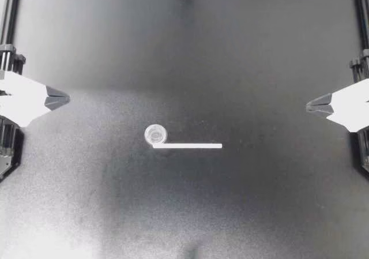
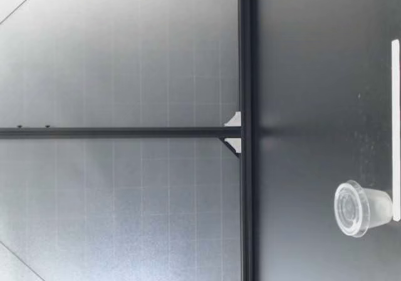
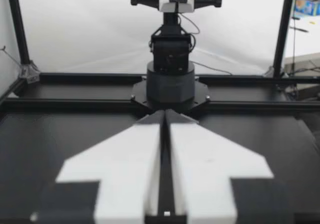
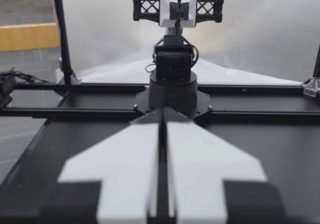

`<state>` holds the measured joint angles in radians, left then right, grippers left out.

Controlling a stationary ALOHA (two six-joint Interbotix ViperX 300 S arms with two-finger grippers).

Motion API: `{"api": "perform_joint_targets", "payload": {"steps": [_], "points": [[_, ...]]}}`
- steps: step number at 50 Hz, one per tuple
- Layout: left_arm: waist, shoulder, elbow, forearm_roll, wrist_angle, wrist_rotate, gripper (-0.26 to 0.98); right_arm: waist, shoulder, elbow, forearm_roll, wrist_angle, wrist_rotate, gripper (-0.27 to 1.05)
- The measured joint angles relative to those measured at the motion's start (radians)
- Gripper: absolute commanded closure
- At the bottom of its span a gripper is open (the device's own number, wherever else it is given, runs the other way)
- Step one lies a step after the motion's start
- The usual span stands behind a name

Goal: Pick up the plastic cup and open its lid.

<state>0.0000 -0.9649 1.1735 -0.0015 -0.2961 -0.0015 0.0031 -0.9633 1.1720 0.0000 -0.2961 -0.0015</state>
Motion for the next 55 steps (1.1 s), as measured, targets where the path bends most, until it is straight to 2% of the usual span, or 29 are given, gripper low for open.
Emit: {"api": "perform_joint_targets", "payload": {"steps": [10, 17, 22, 29, 43, 55], "points": [[0.002, 0.012, 0.020, 0.000, -0.023, 0.008, 0.91, 0.000, -0.002, 0.002, 0.000, -0.046, -0.003, 0.98], [0.003, 0.044, 0.049, 0.000, -0.026, 0.021, 0.91, -0.002, 0.049, 0.000, -0.002, -0.097, -0.006, 0.98], [0.018, 0.117, 0.086, 0.000, -0.026, 0.031, 0.91, -0.006, 0.149, -0.015, -0.002, -0.120, -0.003, 0.98], [0.040, 0.284, 0.117, 0.000, -0.023, 0.034, 0.91, -0.034, 0.354, -0.075, -0.002, -0.152, 0.003, 0.98], [0.041, 0.515, 0.087, 0.000, -0.021, 0.031, 0.91, -0.049, 0.713, -0.213, 0.000, -0.181, 0.003, 0.98], [0.041, 0.643, 0.049, -0.003, -0.021, 0.025, 0.83, -0.051, 0.870, -0.311, 0.000, -0.178, 0.003, 0.98]]}}
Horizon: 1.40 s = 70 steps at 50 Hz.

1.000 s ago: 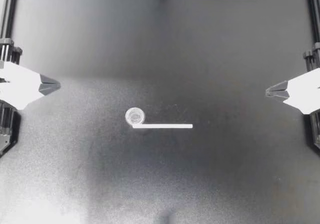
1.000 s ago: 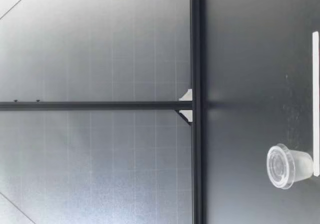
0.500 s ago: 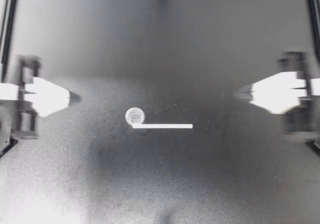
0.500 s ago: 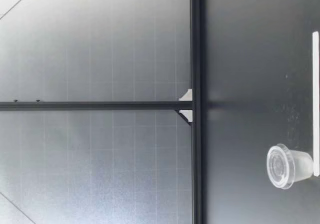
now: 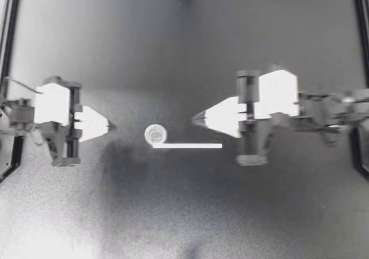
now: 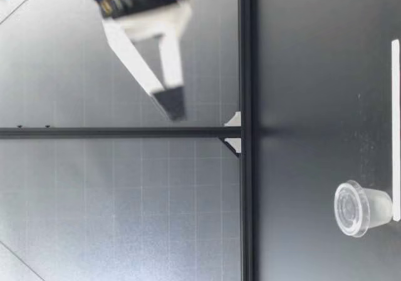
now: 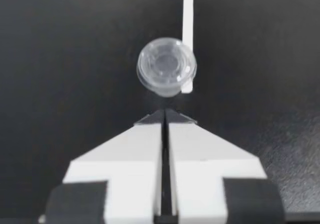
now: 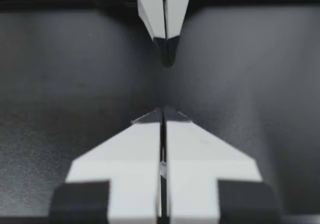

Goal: Pick up the plastic cup and open its lid.

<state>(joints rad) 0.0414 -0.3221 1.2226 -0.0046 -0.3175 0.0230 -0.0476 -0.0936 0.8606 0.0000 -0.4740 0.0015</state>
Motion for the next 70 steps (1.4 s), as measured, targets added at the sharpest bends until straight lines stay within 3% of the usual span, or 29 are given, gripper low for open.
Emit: {"api": "perform_joint_targets", "payload": {"steps": [7, 18, 36, 70], "points": [[0.000, 0.072, -0.021, -0.002, -0.002, -0.002, 0.65, 0.000, 0.058, -0.040, 0.000, 0.005, 0.000, 0.98], [0.000, 0.189, -0.067, -0.002, -0.018, 0.003, 0.16, -0.003, 0.123, -0.091, 0.006, 0.035, 0.002, 0.98], [0.000, 0.360, -0.084, 0.000, -0.287, -0.008, 0.17, -0.014, 0.236, -0.201, 0.011, 0.144, 0.002, 0.98], [-0.014, 0.541, -0.167, 0.005, -0.379, -0.017, 0.18, -0.014, 0.356, -0.290, 0.012, 0.247, 0.021, 0.98]]}}
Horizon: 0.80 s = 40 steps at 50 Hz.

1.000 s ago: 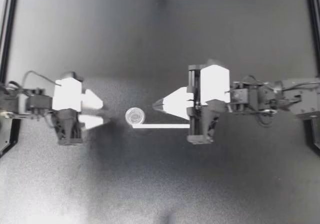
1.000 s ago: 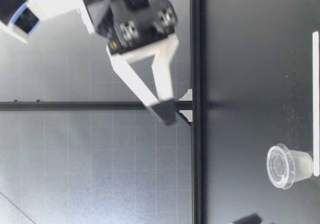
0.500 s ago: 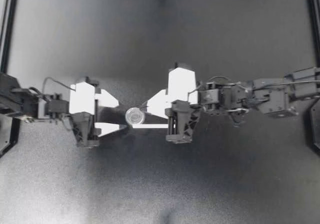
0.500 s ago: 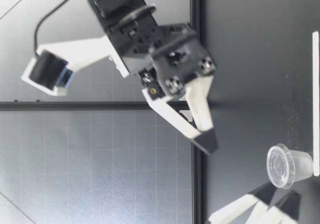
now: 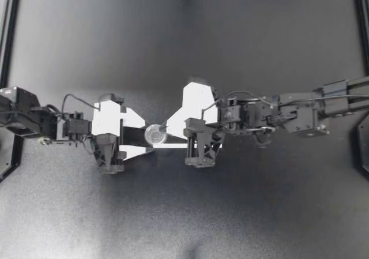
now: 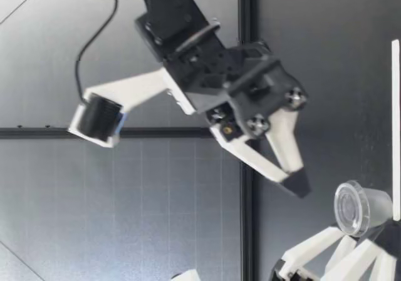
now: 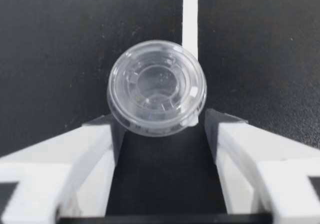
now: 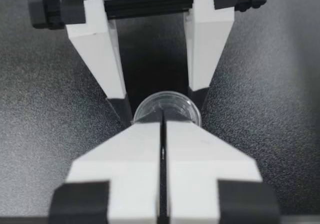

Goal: Pick up the plastic cup and open its lid.

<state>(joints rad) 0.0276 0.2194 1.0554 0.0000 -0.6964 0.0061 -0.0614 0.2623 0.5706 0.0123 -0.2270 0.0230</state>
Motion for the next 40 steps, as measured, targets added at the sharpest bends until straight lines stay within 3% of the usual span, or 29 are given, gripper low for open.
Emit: {"api": "perform_joint_targets", "payload": {"steps": [40], "points": [[0.000, 0.028, -0.025, -0.002, -0.005, 0.000, 0.19, 0.000, 0.069, -0.018, 0.000, 0.077, 0.034, 0.98]]}}
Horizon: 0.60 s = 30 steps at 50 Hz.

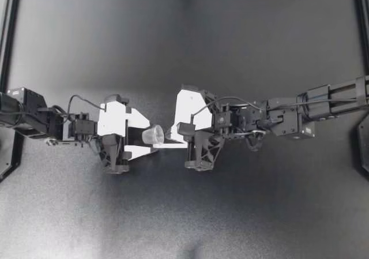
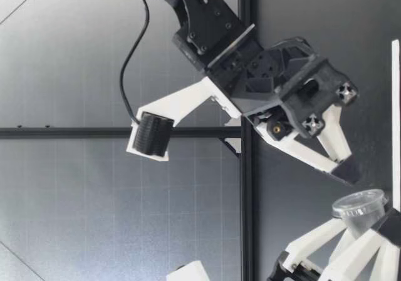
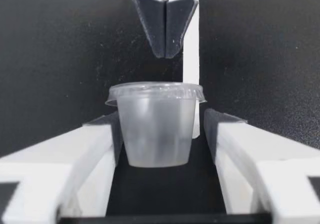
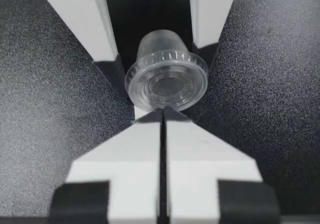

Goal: Pick up the plastic cup and open its lid.

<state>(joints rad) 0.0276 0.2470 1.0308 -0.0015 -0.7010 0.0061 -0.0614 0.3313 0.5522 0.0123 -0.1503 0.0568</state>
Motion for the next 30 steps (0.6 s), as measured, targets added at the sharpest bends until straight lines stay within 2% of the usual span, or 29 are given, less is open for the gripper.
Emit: {"api": "perform_joint_targets", "payload": {"steps": [9, 23, 30], "points": [[0.000, 0.003, -0.005, 0.000, 0.005, 0.002, 0.21, 0.002, 0.009, -0.006, 0.000, 0.000, 0.000, 0.98], [0.000, 0.009, -0.018, 0.002, 0.015, 0.003, 0.53, 0.000, 0.020, -0.021, 0.000, 0.000, 0.000, 0.98], [0.000, 0.009, -0.020, 0.000, 0.017, 0.000, 0.56, 0.002, 0.009, -0.006, 0.000, 0.002, -0.002, 0.98]]}}
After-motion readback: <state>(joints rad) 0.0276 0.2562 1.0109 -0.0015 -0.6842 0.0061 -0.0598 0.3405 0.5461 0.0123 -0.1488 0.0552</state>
